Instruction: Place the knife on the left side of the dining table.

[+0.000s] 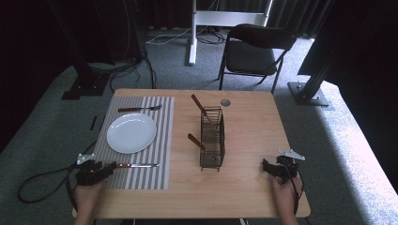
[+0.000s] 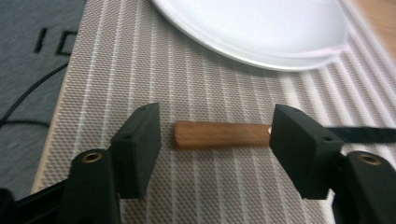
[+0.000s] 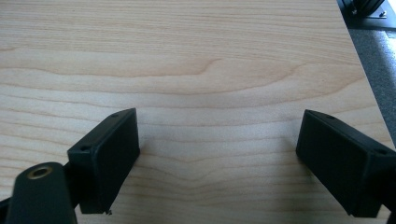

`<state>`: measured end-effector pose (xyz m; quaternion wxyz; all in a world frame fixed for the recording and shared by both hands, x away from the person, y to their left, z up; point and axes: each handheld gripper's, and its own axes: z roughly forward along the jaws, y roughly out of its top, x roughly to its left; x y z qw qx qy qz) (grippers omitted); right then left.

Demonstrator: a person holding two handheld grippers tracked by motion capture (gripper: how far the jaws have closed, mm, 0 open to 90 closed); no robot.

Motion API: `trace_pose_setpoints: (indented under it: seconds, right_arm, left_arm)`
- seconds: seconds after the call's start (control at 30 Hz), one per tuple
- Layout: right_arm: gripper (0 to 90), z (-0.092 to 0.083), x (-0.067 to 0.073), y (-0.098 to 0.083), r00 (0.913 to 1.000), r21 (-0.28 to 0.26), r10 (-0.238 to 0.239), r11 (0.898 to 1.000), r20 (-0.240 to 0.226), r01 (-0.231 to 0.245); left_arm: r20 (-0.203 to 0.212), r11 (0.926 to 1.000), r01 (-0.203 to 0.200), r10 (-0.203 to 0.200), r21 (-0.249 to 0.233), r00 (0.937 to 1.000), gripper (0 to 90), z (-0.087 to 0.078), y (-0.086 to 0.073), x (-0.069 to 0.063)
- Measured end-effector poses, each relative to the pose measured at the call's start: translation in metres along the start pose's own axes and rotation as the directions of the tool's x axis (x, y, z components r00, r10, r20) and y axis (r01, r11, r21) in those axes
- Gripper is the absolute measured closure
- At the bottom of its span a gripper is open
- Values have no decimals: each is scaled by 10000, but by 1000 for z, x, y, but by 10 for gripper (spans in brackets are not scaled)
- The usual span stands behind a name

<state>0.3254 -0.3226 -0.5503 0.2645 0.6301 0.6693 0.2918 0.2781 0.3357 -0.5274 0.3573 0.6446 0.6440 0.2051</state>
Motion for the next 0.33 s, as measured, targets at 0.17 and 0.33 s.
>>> trace_pose_setpoints:
  seconds: [0.17,0.33]
  right_arm:
    - [126,0,0,0,10000,-6,34,10000,8,-34]
    - [126,0,0,0,10000,-12,34,10000,20,-34]
  left_arm:
    - [423,9971,-402,430,-644,9982,343,-17,-17,-6]
    - [194,9891,-908,937,-1158,9954,343,-31,-27,-7]
